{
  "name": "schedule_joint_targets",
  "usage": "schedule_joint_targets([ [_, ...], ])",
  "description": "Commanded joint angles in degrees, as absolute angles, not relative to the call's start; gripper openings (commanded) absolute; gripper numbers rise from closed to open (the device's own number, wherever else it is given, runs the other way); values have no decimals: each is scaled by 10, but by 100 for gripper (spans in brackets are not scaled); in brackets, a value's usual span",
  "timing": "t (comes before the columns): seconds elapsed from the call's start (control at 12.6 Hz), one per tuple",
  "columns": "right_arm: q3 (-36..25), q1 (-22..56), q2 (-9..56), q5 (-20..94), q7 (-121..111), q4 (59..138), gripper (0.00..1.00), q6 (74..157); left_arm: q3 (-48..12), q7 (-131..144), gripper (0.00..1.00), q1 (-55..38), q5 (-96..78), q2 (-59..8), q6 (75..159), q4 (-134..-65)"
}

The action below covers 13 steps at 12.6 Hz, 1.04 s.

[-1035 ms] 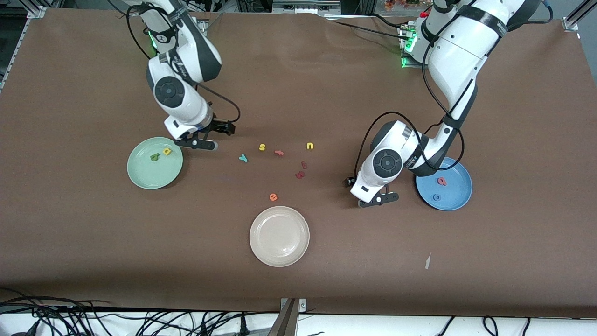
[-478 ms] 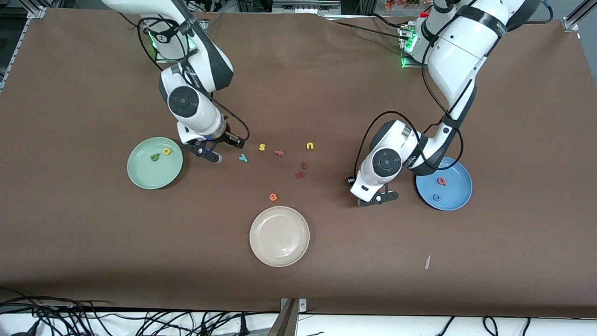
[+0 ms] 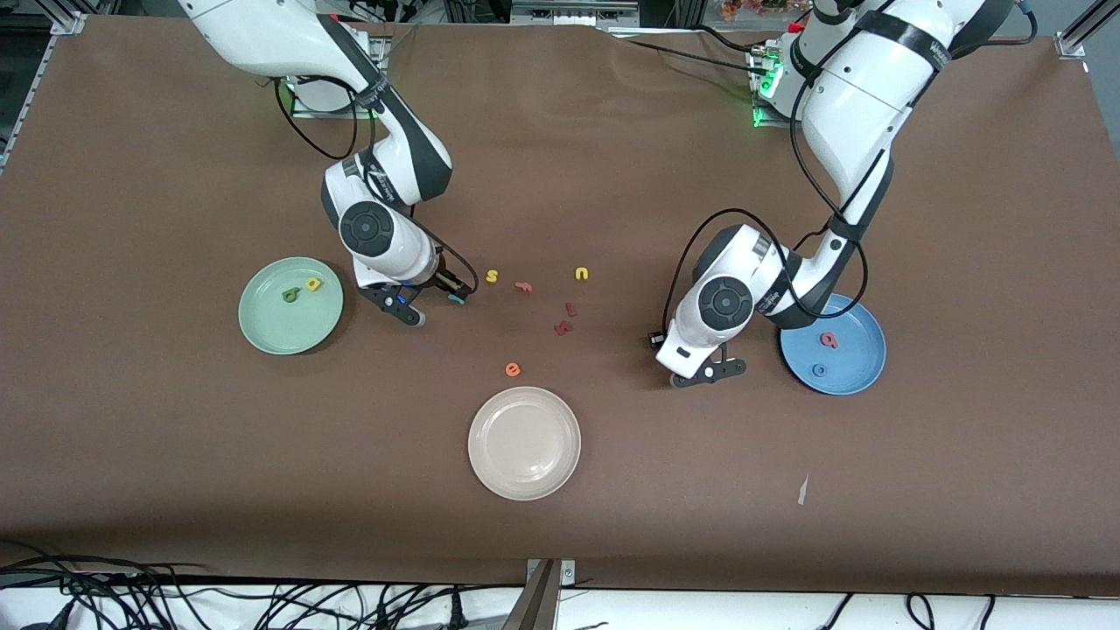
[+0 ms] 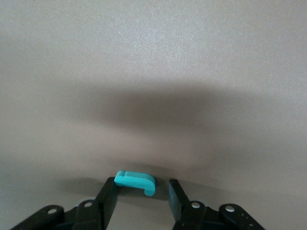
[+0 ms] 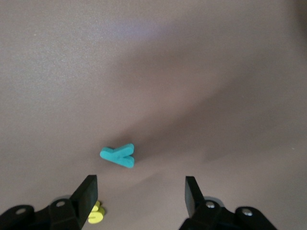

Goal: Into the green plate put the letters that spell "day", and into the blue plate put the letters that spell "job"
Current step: 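Put the teal j on the blue plate, teal y on the green plate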

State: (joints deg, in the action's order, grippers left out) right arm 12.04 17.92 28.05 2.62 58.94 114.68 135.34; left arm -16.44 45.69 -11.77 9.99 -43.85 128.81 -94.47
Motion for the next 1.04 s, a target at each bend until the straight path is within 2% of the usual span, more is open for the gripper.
schedule_joint_targets([
  [0.0, 121, 184, 298, 18, 606, 1134, 78, 1363, -163, 453, 49, -111, 92, -454, 1314, -951],
  [0.32, 121, 184, 321, 14, 625, 1136, 76, 1409, -162, 444, 45, -105, 98, -454, 1314, -951],
  [0.56, 120, 183, 322, 17, 628, 1134, 74, 1410, -162, 423, 40, -99, 98, -451, 1311, -951],
  [0.64, 120, 185, 322, 21, 628, 1132, 70, 1409, -162, 420, 39, -98, 99, -451, 1311, -951],
  [0.96, 120, 182, 330, 18, 628, 1131, 62, 1410, -162, 420, 31, -99, 98, -452, 1312, -950],
])
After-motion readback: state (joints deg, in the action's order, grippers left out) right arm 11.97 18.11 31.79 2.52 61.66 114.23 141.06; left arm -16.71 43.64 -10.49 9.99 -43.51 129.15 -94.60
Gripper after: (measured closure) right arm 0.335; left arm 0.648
